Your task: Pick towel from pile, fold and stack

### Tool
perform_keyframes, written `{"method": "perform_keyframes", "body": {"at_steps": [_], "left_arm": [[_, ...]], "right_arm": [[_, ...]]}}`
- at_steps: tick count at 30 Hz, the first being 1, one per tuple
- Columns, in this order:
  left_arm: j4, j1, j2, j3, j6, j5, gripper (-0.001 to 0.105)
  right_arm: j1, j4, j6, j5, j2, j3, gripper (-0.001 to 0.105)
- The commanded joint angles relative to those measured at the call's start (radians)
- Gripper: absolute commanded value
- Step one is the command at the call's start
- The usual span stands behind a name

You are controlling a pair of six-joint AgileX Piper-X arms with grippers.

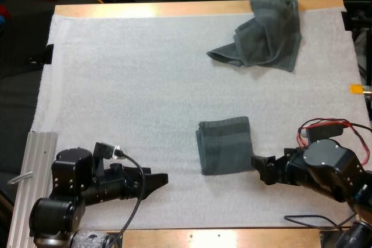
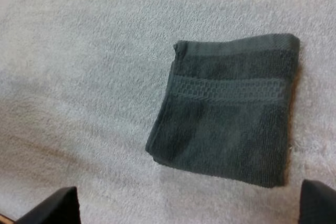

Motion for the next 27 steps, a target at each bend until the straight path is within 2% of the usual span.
{"method": "perform_keyframes", "body": {"at_steps": [1,8,15,19,27], "left_arm": [[-0.033,-0.004,0.015,0.0,-0.01,0.014,0.071],[-0.138,-0.004,0.118,-0.001,-0.091,-0.047,0.071],[-0.196,-0.012,0.236,-0.001,-0.111,-0.073,0.071],[-0.254,-0.08,0.31,-0.001,-0.129,-0.127,0.071],[-0.448,-0.228,0.475,-0.001,-0.267,-0.201,0.071]], "right_arm": [[-0.002,0.006,0.0,-0.013,-0.005,-0.007,0.079],[-0.002,0.006,0.004,-0.025,-0.005,-0.007,0.079],[-0.002,0.006,0.004,-0.025,-0.005,-0.007,0.079],[-0.002,0.006,0.018,-0.025,-0.005,-0.007,0.079],[-0.002,0.006,0.026,-0.025,-0.005,-0.007,0.079]]}}
